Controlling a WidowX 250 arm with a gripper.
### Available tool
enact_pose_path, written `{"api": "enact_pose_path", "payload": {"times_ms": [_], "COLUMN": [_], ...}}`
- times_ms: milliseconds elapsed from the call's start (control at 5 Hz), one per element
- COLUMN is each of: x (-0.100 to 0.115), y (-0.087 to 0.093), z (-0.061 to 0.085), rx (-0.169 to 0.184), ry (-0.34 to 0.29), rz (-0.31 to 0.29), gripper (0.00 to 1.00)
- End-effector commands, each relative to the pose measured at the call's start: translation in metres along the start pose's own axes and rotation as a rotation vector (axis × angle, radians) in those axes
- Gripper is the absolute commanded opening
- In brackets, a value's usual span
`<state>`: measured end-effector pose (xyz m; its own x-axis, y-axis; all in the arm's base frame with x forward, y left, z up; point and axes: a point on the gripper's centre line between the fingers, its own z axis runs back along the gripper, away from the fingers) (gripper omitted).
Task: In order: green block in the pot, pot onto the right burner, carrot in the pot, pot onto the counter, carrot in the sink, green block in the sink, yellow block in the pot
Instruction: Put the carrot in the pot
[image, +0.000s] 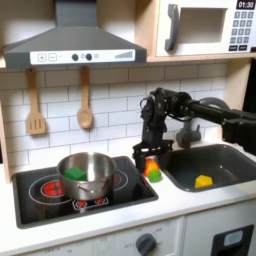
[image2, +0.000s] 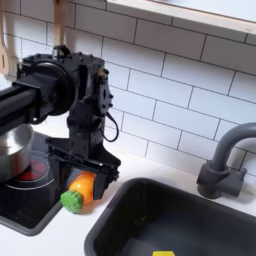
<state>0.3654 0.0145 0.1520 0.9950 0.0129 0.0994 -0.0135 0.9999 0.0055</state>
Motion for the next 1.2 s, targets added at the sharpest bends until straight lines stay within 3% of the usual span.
{"api": "enact_pose_path", "payload": {"times_ms": [0, 200, 400, 1000], "x": [0.002, 0.002, 0.002, 0.008], "y": [0.000, 0.000, 0.001, 0.004], "z": [-0.018, -0.019, -0.017, -0.006], "rx": [0.002, 0.002, 0.000, 0.007], "ry": [0.049, 0.052, 0.042, 0.009], "rz": [-0.006, -0.009, -0.010, 0.012], "gripper": [1.00, 0.89, 0.00, 0.00]}}
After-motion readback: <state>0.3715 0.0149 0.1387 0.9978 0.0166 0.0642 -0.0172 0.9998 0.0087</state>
